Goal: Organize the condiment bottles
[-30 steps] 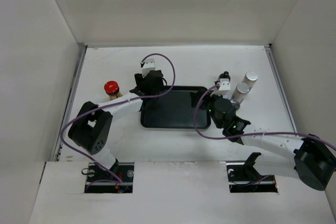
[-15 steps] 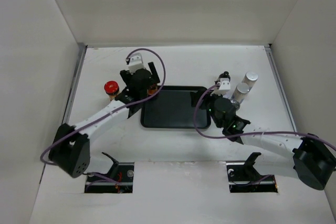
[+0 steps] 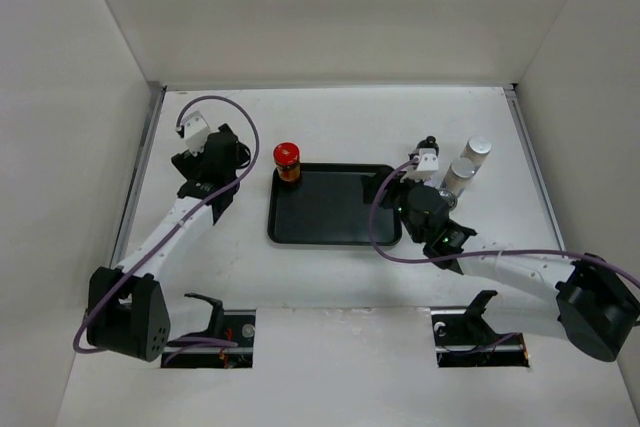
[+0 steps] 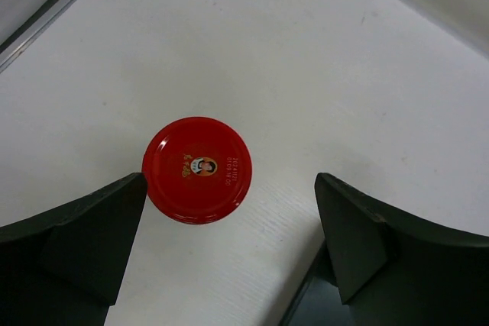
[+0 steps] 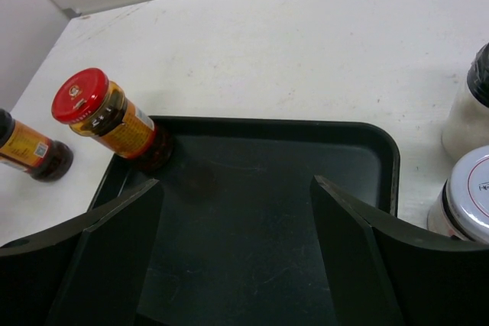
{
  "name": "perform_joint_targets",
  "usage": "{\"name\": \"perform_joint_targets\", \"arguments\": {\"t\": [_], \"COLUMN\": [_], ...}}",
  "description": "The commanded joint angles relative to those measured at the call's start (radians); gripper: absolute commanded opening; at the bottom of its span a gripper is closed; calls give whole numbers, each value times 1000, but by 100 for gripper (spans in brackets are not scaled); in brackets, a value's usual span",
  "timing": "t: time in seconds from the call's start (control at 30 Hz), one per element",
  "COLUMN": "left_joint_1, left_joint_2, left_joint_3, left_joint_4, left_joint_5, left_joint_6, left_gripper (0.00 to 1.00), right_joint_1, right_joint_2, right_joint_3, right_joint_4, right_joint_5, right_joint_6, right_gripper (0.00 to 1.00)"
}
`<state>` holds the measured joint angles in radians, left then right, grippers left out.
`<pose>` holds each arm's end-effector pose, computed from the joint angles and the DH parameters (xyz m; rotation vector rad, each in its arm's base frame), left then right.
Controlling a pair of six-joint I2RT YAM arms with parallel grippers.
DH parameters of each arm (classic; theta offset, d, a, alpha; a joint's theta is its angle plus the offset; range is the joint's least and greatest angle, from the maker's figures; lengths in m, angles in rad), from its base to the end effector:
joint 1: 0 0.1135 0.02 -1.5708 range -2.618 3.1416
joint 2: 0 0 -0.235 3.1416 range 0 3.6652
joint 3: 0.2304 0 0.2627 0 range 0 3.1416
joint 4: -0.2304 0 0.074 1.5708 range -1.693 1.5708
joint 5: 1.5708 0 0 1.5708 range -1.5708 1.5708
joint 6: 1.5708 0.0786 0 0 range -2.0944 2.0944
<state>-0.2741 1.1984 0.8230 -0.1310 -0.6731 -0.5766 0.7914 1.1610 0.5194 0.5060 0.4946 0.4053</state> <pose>0.3145 -0.0375 0.2287 -0.6811 1.8406 0.1455 0.2437 0.1936 0.2047 0.0408 1.7120 0.4734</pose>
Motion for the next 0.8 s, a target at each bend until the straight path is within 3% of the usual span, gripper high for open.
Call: {"name": "perform_joint_targets", "arguments": {"t": [0.0,0.27,0.57,0.77], "left_joint_1": [40,98,97,48], "left_joint_2": [44,150,118,-71], "left_joint_3": [-4,-7,-62,-94], "left_joint_4": [-6,71,131,64], "left_joint_5": [35,67,61,27], "left_joint_6": [-19,-25,-28,-8], "left_gripper": [93,87,44,37], "right_joint_1": [-5,-7,-5,-11], "right_joint_2": [8,14,14,6], "right_joint_3": [10,13,13,7], "right_joint_4": [59,54,55,57], "right_joint_5": [-18,-19,-21,-19], "right_joint_6": [13,13,13,13], "right_gripper": [85,86,86,87]}}
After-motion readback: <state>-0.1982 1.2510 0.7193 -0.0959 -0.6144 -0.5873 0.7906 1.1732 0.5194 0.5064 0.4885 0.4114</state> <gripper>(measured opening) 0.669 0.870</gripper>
